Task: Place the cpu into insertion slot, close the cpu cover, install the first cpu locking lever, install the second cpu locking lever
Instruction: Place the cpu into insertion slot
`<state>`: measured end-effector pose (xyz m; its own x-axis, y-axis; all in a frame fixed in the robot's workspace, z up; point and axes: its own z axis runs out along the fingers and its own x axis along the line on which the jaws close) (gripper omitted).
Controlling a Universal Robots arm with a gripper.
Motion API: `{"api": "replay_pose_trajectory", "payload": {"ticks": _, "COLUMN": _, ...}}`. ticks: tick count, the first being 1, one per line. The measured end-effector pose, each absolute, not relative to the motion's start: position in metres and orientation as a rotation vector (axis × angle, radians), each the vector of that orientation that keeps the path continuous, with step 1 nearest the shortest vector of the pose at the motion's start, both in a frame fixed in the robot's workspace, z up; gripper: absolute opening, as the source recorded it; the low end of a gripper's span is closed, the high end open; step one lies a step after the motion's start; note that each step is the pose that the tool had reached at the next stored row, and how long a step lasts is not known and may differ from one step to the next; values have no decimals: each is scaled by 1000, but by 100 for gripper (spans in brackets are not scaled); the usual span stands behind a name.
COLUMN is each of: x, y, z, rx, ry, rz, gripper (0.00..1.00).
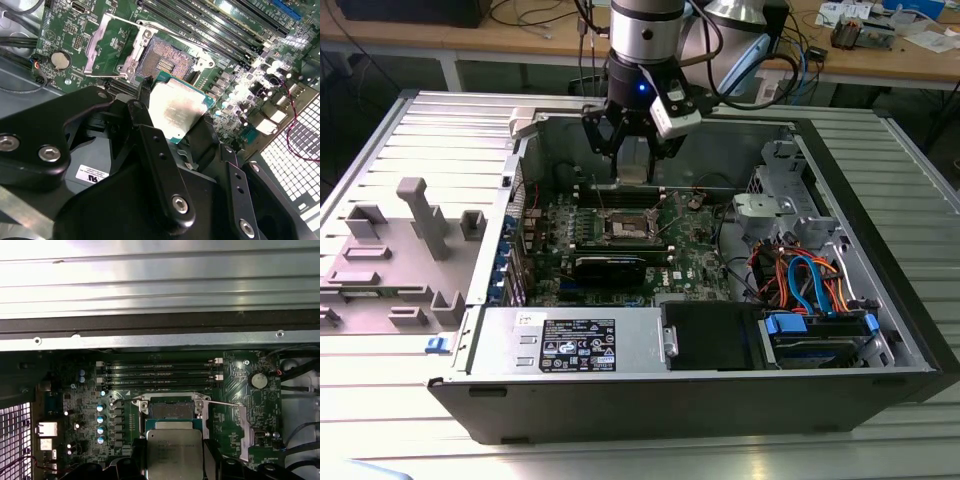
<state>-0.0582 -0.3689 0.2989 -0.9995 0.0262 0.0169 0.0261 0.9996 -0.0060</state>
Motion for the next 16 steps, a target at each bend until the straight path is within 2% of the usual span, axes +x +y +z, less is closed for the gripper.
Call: {"api": "replay_pose_trajectory", "payload": {"ticks": 16, "x": -59, "y": -371, "z": 295, "rx": -41, "ry": -3124, "rz": 10, "gripper": 55}}
